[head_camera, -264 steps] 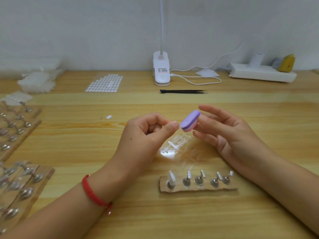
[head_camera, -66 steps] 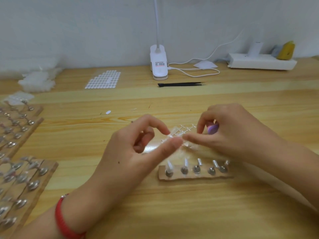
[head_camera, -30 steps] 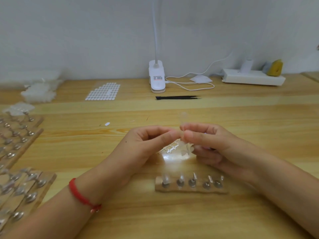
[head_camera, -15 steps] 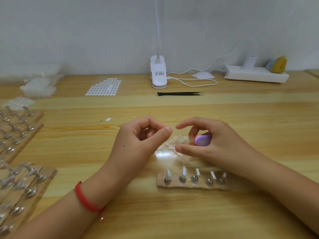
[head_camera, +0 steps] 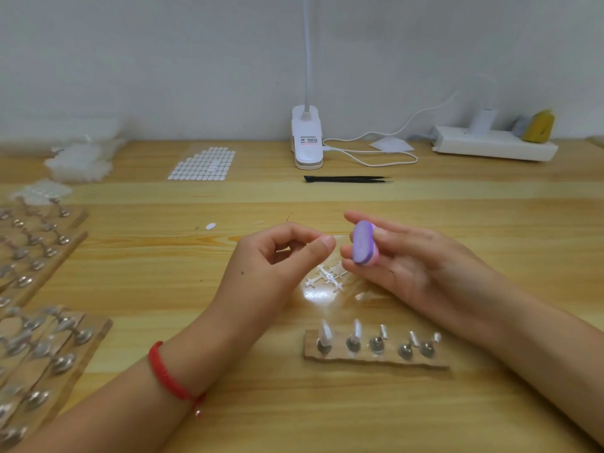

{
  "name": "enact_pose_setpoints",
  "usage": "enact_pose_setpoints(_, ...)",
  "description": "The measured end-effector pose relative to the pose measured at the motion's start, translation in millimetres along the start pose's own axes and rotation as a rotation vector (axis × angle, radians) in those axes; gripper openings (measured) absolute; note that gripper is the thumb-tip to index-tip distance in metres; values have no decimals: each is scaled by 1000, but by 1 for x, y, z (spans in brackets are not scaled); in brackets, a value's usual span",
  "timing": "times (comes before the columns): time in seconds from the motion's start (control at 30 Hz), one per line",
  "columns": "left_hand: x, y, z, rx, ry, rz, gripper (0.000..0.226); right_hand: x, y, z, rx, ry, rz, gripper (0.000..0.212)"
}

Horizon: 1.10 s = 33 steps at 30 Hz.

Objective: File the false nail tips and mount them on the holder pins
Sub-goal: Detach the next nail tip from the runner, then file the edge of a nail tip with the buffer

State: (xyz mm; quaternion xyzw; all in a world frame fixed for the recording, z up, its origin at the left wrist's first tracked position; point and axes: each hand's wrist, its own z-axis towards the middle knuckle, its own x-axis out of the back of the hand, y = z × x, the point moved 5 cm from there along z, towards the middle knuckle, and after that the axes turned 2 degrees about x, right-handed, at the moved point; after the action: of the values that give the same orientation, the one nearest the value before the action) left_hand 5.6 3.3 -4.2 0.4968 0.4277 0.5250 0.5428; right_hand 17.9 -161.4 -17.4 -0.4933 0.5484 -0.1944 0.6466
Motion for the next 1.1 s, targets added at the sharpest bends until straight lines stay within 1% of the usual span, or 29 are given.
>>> enact_pose_setpoints(0.13,0,-1,1,10,-7,-13,16,-3,5,-2,0,-42,-91,32)
enact_pose_setpoints(0.2,0,-2,1,20,-18,-4,12,-4,5,-2,5,-43,-123,33)
enact_pose_setpoints(0.37,-2,-4,1,15,-39,38,14,-7,6,-2,23,-33,-196,34)
enact_pose_setpoints(0.63,-2,0,-1,5,-35,19,13,-7,5,-2,40,-10,-197,32)
enact_pose_setpoints(0.77,-2,3,-1,-9,-23,-13,22,-7,5,-3,40,12,-192,33)
enact_pose_setpoints(0.9,-2,5,-1,-21,-28,-8,15,-7,6,-3,44,29,-205,36)
enact_pose_setpoints(1.1,-4,3,-3,8,-61,45,15,-4,5,-3,68,83,-166,28)
